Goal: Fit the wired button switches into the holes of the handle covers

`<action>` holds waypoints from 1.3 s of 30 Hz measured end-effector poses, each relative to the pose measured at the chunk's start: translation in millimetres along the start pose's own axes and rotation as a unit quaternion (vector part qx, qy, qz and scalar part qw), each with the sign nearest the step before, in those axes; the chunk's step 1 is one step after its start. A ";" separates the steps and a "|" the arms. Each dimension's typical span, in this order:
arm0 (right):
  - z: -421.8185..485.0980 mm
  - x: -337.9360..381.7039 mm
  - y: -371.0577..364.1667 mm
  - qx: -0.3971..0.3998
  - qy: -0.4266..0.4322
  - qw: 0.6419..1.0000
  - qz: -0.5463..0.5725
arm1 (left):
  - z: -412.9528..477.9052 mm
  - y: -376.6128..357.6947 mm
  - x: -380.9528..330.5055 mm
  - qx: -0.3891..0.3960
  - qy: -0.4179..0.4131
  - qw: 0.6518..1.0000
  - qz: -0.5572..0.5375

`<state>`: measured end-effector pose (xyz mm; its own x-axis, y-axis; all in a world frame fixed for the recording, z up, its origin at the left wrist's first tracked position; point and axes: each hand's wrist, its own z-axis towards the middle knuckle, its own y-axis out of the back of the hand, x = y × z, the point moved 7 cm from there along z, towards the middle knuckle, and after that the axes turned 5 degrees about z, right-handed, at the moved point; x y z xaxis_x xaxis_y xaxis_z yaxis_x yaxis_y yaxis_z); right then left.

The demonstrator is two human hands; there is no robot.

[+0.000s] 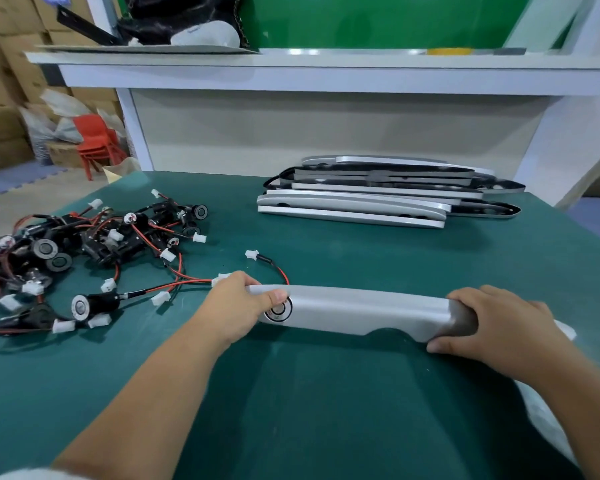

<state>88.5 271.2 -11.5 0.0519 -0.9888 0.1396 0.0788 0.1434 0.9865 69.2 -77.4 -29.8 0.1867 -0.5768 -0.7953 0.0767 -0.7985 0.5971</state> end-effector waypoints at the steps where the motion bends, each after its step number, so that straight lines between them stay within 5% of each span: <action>1: 0.1 0.4 -0.5 0.002 0.002 1.000 -0.001 | 0.2 -0.5 0.7 0.000 0.001 1.000 0.002; 10: 0.1 2.0 -4.7 0.013 0.012 1.000 0.005 | 2.2 -0.3 1.6 0.030 0.019 0.998 -0.051; 14: 0.9 3.6 -3.5 -0.001 0.018 0.999 -0.039 | 5.6 9.5 -8.1 0.050 -0.048 0.989 0.130; 18: 1.0 4.9 -1.9 0.007 0.021 0.999 -0.047 | 5.3 2.9 -29.3 0.148 -0.102 0.965 0.189; 22: 1.3 3.6 -0.6 0.020 0.022 0.999 -0.040 | 10.9 1.8 -34.1 0.136 -0.114 0.959 0.223; 32: 4.2 -4.8 -4.9 0.033 0.008 0.999 -0.011 | 17.7 2.4 -28.3 0.117 -0.085 0.975 0.171; 39: -3.9 -42.3 -2.2 0.058 -0.042 0.989 0.127 | 6.7 14.9 -40.3 0.189 -0.003 0.980 -0.067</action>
<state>90.0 312.9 -19.9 -0.0276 -0.9222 0.3858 -0.0406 0.3866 0.9213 56.3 -67.2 10.4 0.1937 -0.4634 -0.8647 -0.2677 -0.8729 0.4078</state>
